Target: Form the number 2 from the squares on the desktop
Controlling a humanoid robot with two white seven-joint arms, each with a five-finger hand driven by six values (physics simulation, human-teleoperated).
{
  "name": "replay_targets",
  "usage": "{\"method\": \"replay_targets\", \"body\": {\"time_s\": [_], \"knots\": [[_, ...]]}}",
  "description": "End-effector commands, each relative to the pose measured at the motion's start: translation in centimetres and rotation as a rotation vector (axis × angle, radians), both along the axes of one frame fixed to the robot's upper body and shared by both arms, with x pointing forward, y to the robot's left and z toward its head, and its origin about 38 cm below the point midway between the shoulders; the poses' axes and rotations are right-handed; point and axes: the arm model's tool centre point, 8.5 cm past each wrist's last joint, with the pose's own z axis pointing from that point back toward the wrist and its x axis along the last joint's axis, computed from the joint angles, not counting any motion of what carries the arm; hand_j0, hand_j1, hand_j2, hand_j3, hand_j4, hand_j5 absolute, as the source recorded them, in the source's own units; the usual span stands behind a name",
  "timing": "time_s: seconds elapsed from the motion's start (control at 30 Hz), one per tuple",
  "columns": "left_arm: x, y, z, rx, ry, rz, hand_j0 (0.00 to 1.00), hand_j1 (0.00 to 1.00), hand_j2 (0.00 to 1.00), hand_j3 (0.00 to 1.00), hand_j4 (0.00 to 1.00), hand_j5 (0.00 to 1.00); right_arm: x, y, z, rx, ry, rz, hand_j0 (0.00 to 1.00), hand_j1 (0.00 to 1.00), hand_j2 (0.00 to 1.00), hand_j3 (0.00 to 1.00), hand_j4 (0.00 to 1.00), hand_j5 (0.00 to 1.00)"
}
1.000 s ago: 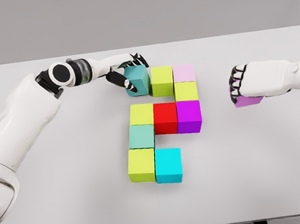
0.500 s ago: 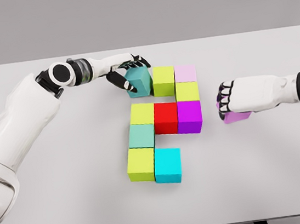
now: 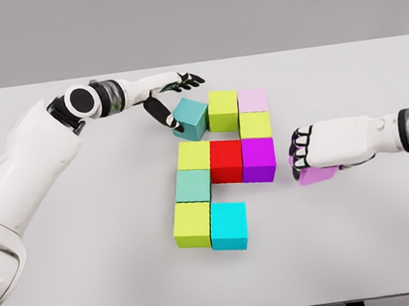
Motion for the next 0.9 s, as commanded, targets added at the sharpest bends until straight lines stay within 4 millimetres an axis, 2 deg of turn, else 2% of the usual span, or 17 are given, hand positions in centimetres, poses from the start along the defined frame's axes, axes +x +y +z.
{"method": "replay_targets", "body": {"time_s": [0.0, 0.23, 0.33, 0.43, 0.6, 0.67, 0.77, 0.87], "knots": [[-0.1, -0.3, 0.3, -0.016, -0.019, -0.027, 1.0, 1.0, 1.0, 1.0, 1.0, 1.0, 0.0, -0.3, 0.4, 0.011, 0.007, -0.009, 0.67, 0.67, 0.67, 0.67, 0.67, 0.67], [0.0, -0.1, 0.6, -0.05, -0.031, -0.024, 1.0, 1.0, 1.0, 1.0, 1.0, 1.0, 0.4, 0.4, 1.4, 0.034, 0.005, 0.008, 0.67, 0.67, 0.67, 0.67, 0.67, 0.67], [0.0, -0.3, 0.6, -0.052, -0.029, -0.026, 1.0, 1.0, 1.0, 1.0, 1.0, 1.0, -0.3, 1.6, -0.3, -0.012, 0.063, 0.063, 0.65, 0.65, 0.65, 0.65, 0.65, 0.65], [-0.1, -1.1, 0.0, -0.058, -0.013, -0.029, 1.0, 1.0, 1.0, 1.0, 1.0, 1.0, -0.5, 1.7, -0.9, -0.017, 0.08, 0.068, 0.65, 0.65, 0.65, 0.65, 0.65, 0.65], [-0.1, -1.6, 0.0, -0.064, -0.013, -0.037, 1.0, 1.0, 1.0, 1.0, 1.0, 1.0, -0.7, 1.1, -1.1, -0.034, 0.09, 0.06, 0.65, 0.65, 0.65, 0.65, 0.65, 0.65], [-0.1, -1.5, 0.0, -0.065, -0.013, -0.035, 1.0, 1.0, 1.0, 1.0, 1.0, 1.0, -1.1, 1.2, -1.8, -0.043, 0.111, 0.065, 0.65, 0.65, 0.65, 0.65, 0.65, 0.65], [0.0, -0.9, -0.7, -0.069, -0.011, -0.035, 1.0, 1.0, 1.0, 1.0, 1.0, 1.0, -1.2, 1.3, -1.9, -0.043, 0.113, 0.07, 0.65, 0.65, 0.65, 0.65, 0.65, 0.65], [0.1, -1.2, -0.8, -0.078, -0.008, -0.035, 1.0, 1.0, 1.0, 1.0, 1.0, 1.0, -1.0, 1.5, -1.4, -0.045, 0.105, 0.079, 0.65, 0.65, 0.65, 0.65, 0.65, 0.65]]}}
